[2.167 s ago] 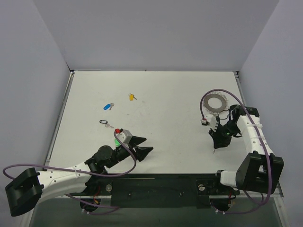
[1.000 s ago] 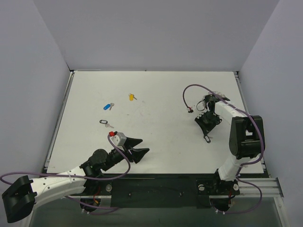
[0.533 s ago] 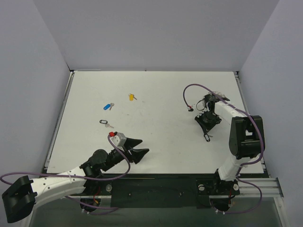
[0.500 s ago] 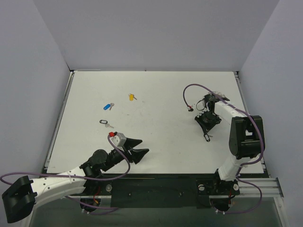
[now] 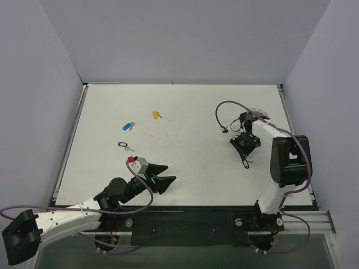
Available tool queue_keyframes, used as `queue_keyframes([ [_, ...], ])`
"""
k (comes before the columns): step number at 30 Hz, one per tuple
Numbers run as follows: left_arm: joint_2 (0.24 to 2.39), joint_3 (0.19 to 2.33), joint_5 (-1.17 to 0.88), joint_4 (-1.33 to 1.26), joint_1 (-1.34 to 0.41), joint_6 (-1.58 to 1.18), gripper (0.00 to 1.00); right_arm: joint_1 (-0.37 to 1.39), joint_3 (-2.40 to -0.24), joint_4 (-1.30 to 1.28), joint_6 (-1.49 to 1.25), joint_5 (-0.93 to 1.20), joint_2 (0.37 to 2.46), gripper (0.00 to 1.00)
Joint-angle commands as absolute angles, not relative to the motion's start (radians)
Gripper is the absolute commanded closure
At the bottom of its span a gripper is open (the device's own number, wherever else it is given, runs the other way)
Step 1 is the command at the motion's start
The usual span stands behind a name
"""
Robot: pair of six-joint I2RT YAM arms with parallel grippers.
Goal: Put the keys on the keyring
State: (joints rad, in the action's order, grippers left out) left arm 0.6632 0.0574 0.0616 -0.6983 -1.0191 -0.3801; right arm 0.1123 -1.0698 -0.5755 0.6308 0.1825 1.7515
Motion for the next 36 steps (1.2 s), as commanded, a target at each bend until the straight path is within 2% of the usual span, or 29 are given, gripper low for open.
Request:
queue_keyframes([
  [1,0.649,0.061,0.074,-0.716,-1.015,-0.383,0.27,0.118,-1.077,-0.614,0.618,0.163,1.758,0.97],
  [11,0.643,0.061,0.077,-0.71,-1.015,-0.387,0.27,0.118,-1.077,-0.617,0.615,0.167,1.761,0.96],
  [19,0.638,0.06,0.075,-0.709,-1.017,-0.385,0.27,0.115,-1.074,-0.611,0.617,0.172,1.753,0.89],
  [23,0.635,0.06,0.077,-0.71,-1.017,-0.388,0.27,0.112,-1.072,-0.607,0.612,0.175,1.746,0.82],
  [28,0.634,0.063,0.075,-0.707,-1.015,-0.385,0.27,0.097,-1.075,-0.603,0.609,0.184,1.72,0.67],
  [36,0.649,0.09,0.064,-0.683,-1.015,-0.387,0.27,0.068,-1.098,-0.633,0.624,0.219,1.658,0.58],
])
